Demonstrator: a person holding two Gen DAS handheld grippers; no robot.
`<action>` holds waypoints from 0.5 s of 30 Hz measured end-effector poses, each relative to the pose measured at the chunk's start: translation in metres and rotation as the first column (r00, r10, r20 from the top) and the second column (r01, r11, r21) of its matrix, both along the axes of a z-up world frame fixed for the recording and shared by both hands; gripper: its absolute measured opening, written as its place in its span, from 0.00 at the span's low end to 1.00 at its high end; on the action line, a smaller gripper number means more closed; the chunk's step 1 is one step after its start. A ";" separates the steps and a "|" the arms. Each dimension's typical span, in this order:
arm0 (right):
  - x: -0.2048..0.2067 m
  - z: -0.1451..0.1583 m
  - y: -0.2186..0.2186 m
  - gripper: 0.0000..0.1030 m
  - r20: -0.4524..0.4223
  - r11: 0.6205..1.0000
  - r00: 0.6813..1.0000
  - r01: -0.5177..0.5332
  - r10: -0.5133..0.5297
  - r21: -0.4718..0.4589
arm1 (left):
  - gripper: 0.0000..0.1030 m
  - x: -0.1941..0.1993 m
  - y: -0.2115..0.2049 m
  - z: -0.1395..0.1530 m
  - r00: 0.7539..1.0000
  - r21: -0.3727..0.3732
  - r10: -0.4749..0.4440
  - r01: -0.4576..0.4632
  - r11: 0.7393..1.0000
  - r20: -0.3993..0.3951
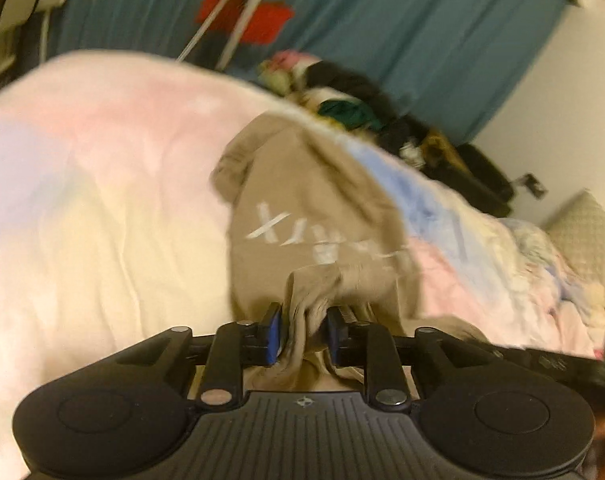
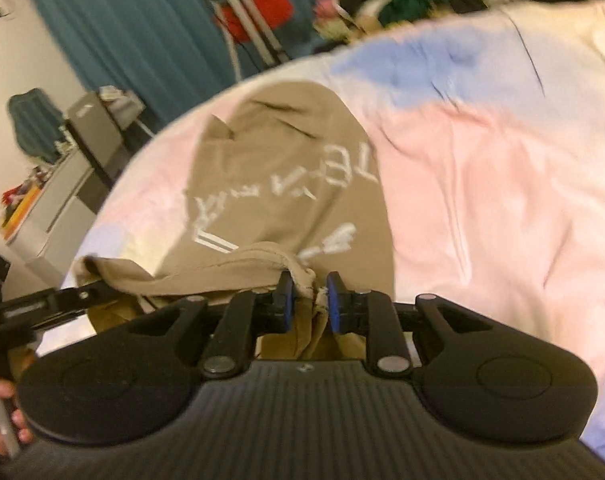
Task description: Fold clothes
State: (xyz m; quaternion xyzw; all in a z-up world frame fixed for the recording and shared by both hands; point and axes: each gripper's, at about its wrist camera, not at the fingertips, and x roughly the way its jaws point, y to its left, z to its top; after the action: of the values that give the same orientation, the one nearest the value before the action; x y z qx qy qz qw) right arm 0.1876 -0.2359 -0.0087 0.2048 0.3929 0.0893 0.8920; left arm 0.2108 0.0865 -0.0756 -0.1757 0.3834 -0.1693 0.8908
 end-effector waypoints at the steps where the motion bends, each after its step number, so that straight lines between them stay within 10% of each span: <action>1: 0.002 -0.005 -0.001 0.30 -0.016 1.000 1.000 0.009 -0.009 -0.001 | 0.27 0.003 0.003 -0.007 1.000 -0.018 0.015 -0.015 1.000 -0.011; 7: 0.000 -0.017 0.024 0.68 -0.004 0.993 0.998 -0.060 0.060 -0.100 | 0.48 0.000 -0.002 -0.020 0.999 -0.038 0.019 -0.018 0.999 0.029; 10: 0.003 -0.025 0.042 0.69 0.023 0.961 0.995 -0.086 0.095 -0.264 | 0.52 -0.010 -0.013 -0.016 0.997 0.000 0.013 -0.013 1.000 0.078; 15: 0.000 -0.030 0.030 0.69 0.125 0.922 0.983 0.171 -0.135 -0.348 | 0.54 -0.028 -0.017 -0.013 0.996 0.031 0.040 -0.042 0.999 0.085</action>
State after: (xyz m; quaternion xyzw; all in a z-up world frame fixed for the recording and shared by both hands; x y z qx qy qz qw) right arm 0.1881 -0.2063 -0.0385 0.0646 0.3409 -0.0436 0.9369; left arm 0.1824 0.0690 -0.0882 -0.1615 0.3447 -0.1520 0.9122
